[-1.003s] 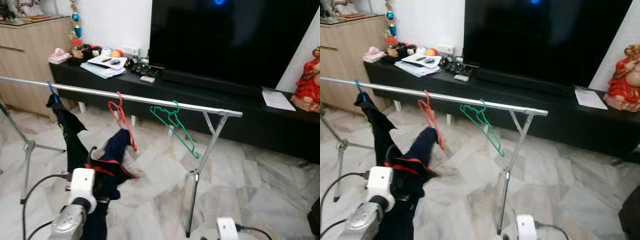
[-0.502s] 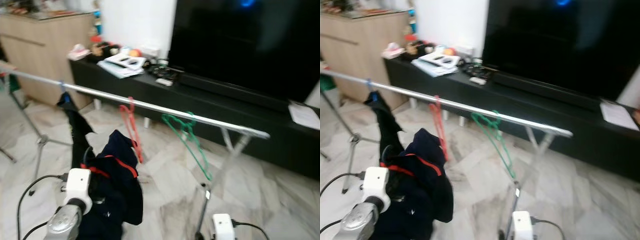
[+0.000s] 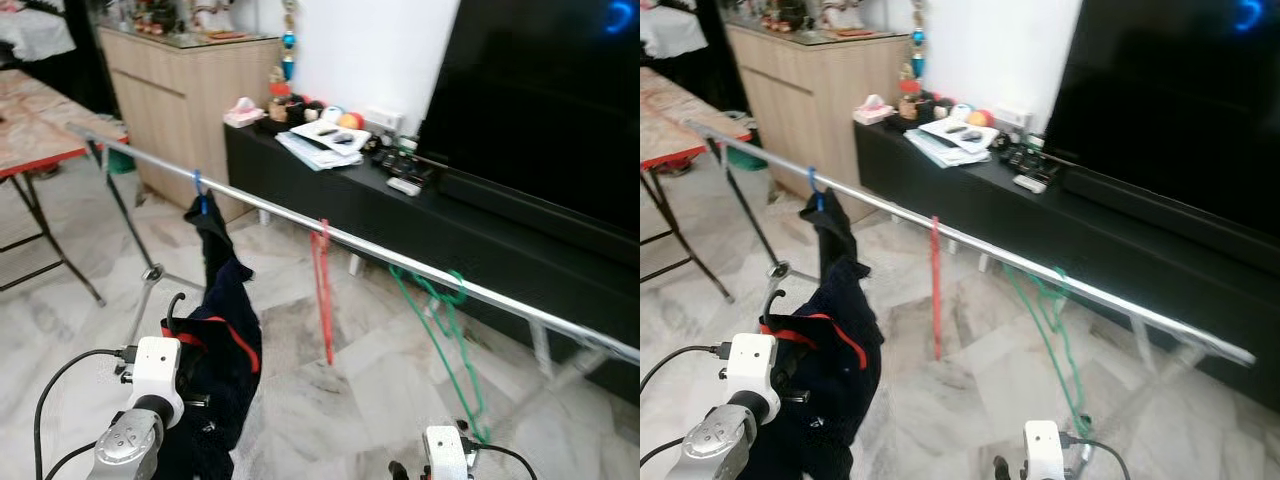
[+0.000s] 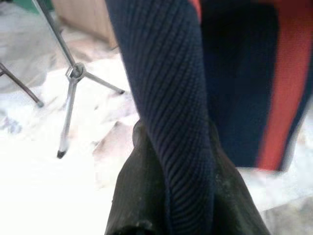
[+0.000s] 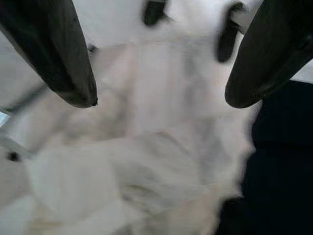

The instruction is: Hang hanger

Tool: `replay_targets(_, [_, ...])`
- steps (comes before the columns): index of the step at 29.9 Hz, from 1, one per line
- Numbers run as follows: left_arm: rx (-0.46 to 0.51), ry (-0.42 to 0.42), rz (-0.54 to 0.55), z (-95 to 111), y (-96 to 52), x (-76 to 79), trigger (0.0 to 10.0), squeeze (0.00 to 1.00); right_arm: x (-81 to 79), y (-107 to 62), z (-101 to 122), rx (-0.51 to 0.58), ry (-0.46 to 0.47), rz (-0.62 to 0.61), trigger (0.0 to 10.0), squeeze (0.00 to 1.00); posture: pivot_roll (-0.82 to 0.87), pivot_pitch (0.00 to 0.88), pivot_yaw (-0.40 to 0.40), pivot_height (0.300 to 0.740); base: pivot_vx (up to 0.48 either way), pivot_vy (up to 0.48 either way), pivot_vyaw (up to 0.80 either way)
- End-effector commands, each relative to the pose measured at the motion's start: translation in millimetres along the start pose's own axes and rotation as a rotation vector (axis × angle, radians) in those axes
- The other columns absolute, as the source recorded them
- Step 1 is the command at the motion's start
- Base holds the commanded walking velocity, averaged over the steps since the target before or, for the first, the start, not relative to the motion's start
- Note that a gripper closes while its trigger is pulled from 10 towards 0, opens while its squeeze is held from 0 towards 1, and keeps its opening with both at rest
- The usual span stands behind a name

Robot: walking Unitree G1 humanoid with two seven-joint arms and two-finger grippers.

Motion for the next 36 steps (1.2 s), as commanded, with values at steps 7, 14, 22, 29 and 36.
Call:
replay_targets(7, [0.015,0.048,-0.087,7,5.8,22.2,10.0,0.00,17.6,-3.8,-8,-0.022,0.000,-0.040,10.0,0.00,0.15,0.000,-0.079,0.740,0.312,-0.097,0.00])
replay_targets(14, [0.013,0.049,-0.087,6,5.4,23.3,10.0,0.00,17.4,-3.8,-8,-0.023,-0.003,-0.037,10.0,0.00,0.15,0.000,-0.082,0.740,0.298,-0.373,0.00])
replay_targets(22, [0.024,0.061,-0.097,9,7.1,24.7,10.0,0.00,17.1,-3.7,-8,-0.023,-0.002,-0.034,10.0,0.00,0.15,0.000,-0.082,0.740,0.176,-0.080,0.00])
replay_targets(29, [0.035,0.062,-0.079,12,9.5,22.3,10.0,0.00,16.3,-3.6,-7,-0.023,-0.005,-0.028,10.0,0.00,0.15,0.000,-0.082,0.740,0.000,0.000,0.00])
replay_targets(36, [0.055,0.121,-0.065,25,22.2,19.1,10.0,0.00,16.2,-3.6,-7,-0.025,-0.011,-0.024,10.0,0.00,0.15,0.000,-0.086,0.740,0.000,0.000,0.00])
Point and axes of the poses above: a point about 5 cm out from each wrist's last joint towards the gripper, its own y axis pointing out of the wrist towards the gripper, its own z axis along the axis of the wrist's last joint, x = y × z, the point moved 5 cm from there along y, pointing out of the wrist towards the gripper, and after that the axes turned 11 degrees about -y, right-handed, at the moved point
